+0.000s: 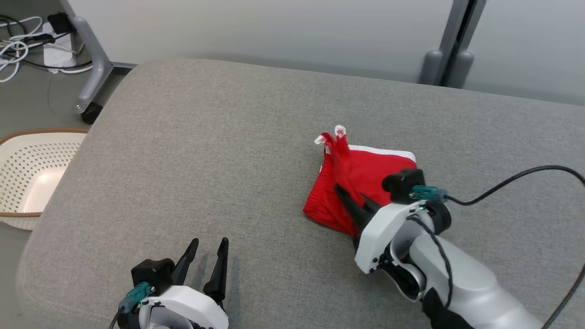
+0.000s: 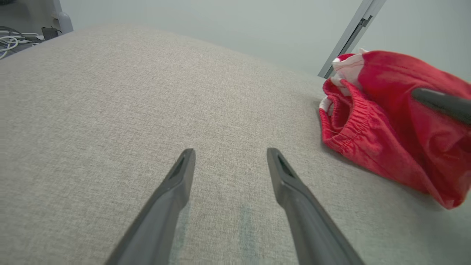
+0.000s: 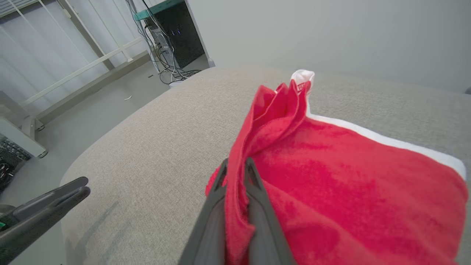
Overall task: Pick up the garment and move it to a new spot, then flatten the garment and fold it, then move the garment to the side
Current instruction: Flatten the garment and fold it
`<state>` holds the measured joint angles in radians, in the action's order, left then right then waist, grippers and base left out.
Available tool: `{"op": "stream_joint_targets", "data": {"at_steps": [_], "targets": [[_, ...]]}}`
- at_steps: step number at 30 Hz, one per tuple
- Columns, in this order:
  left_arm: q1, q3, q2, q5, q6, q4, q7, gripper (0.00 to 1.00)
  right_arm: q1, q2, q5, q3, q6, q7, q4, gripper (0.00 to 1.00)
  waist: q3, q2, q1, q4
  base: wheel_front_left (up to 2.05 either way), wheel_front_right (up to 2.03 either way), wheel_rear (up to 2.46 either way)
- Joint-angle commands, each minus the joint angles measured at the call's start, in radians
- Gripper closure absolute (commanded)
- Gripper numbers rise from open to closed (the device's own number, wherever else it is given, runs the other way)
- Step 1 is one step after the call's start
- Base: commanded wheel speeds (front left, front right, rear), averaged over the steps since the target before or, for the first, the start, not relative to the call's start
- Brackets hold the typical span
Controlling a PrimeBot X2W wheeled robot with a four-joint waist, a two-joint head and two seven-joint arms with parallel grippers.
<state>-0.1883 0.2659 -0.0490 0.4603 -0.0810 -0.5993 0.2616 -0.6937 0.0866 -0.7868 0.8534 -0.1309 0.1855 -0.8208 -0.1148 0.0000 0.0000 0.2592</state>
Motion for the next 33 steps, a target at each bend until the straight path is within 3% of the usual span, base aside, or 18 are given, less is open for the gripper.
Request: {"op": "stream_joint_targets", "data": {"at_steps": [1, 3, 4, 5, 6, 15, 20, 27, 33], "targets": [[0.010, 0.001, -0.004, 0.003, 0.002, -0.001, 0.004, 0.00, -0.014, -0.007, 0.005, 0.016, 0.000, -0.002, -0.010, 1.00, -0.002, 0.0000, 0.0000, 0.008, 0.00, 0.00, 0.00], [0.008, 0.004, -0.004, 0.004, 0.006, -0.003, 0.004, 0.00, -0.018, -0.018, 0.006, 0.033, 0.000, 0.008, -0.024, 1.00, -0.002, 0.0000, 0.0000, 0.012, 0.00, 0.00, 0.00], [0.006, 0.005, -0.004, 0.004, 0.007, -0.003, 0.004, 0.00, -0.016, -0.021, 0.001, 0.040, 0.000, 0.010, -0.031, 0.73, -0.001, 0.0000, 0.0000, 0.013, 0.00, 0.00, 0.00], [0.004, 0.006, -0.004, 0.004, 0.010, -0.004, 0.004, 0.00, -0.014, -0.025, -0.010, 0.046, 0.000, 0.011, -0.036, 0.40, -0.001, 0.0000, 0.0000, 0.012, 0.00, 0.00, 0.00], [0.003, 0.007, -0.004, 0.004, 0.012, -0.004, 0.004, 0.00, -0.008, -0.029, -0.025, 0.050, 0.000, 0.009, -0.035, 0.00, 0.000, 0.0000, 0.0000, 0.011, 0.00, 0.00, 0.00], [0.003, -0.019, -0.004, -0.013, 0.020, 0.007, 0.004, 0.00, -0.006, -0.030, -0.070, 0.058, 0.000, 0.065, -0.029, 0.00, 0.011, 0.0000, 0.0000, -0.050, 0.00, 0.00, 0.00], [0.001, -0.036, -0.004, -0.028, 0.021, 0.022, 0.004, 0.00, -0.008, 0.008, -0.014, -0.029, 0.000, 0.081, -0.094, 0.00, 0.009, 0.0000, 0.0000, -0.097, 0.00, 0.00, 0.00], [0.004, -0.063, -0.004, -0.044, 0.016, 0.025, 0.004, 0.00, 0.059, 0.060, 0.113, -0.202, 0.000, 0.081, -0.070, 0.00, 0.010, 0.0000, 0.0000, -0.154, 0.00, 0.00, 0.00], [0.018, -0.085, -0.004, -0.061, 0.010, 0.025, 0.004, 0.00, 0.155, 0.068, 0.225, -0.348, 0.000, 0.080, -0.037, 0.00, 0.021, 0.0000, 0.0000, -0.188, 0.00, 0.00, 0.00]]}}
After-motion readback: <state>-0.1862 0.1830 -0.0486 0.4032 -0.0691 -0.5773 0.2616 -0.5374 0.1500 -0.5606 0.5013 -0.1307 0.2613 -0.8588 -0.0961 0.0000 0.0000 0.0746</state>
